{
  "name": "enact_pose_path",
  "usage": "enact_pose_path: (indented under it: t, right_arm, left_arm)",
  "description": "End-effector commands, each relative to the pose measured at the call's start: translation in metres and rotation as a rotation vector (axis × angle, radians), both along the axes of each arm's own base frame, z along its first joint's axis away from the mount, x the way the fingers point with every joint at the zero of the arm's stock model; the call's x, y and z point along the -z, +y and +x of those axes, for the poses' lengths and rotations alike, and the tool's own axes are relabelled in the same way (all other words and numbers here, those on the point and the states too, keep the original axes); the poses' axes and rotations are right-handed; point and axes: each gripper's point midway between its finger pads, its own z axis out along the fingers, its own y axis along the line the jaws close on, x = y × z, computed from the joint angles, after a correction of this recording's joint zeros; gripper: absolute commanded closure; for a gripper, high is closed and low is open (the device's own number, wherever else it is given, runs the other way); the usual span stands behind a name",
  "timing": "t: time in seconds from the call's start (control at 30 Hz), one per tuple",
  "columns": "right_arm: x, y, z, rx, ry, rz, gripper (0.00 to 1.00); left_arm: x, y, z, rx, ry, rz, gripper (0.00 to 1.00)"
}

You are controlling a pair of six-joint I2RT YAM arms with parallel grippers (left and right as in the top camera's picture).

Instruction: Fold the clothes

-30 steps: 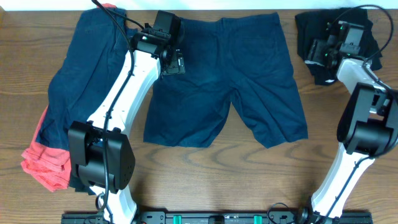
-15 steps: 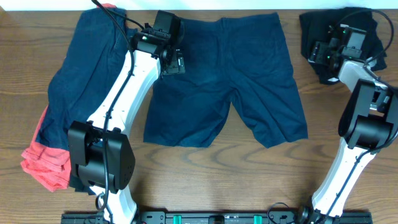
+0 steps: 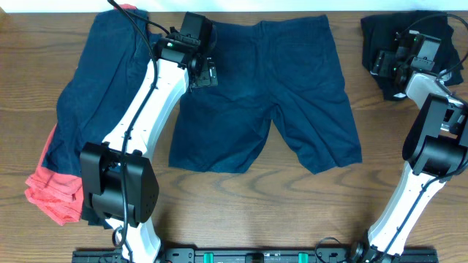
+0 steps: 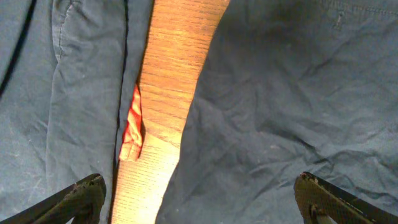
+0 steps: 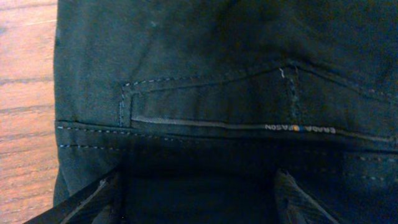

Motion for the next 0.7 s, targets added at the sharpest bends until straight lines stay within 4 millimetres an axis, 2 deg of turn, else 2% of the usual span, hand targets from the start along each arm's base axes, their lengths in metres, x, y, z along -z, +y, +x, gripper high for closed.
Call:
enact_pose_path:
  t: [0.0, 0.17, 0.3, 0.47, 0.57, 0.67]
  right_arm:
    - [0.033, -0.002, -0.006, 0.001, 0.053, -0.041, 0.25]
    - [0.012, -0.004, 0.013, -0.003, -0.034, -0.069, 0.25]
    - [-0.006, -0.004, 0.025, -0.009, -0.068, -0.078, 0.21]
    - [-0.029, 0.008, 0.038, -0.061, -0.061, -0.067, 0.15]
    - [-0.054, 0.012, 0.046, -0.066, -0.06, -0.06, 0.03]
    - [-0.093, 0.026, 0.051, -0.099, -0.079, -0.031, 0.01]
  left_arm:
    - [0.008, 0.001, 0.001, -0.02, 0.011, -0.002, 0.02]
    - [0.008, 0.0, 0.004, -0.019, 0.001, -0.008, 0.02]
    - [0.009, -0.004, 0.003, -0.011, 0.008, -0.028, 0.02]
    - [0.009, -0.003, 0.003, -0.01, 0.007, -0.027, 0.02]
    - [0.009, -0.003, 0.003, 0.004, 0.009, -0.021, 0.02]
    - [0.009, -0.003, 0.003, 0.032, 0.014, -0.009, 0.02]
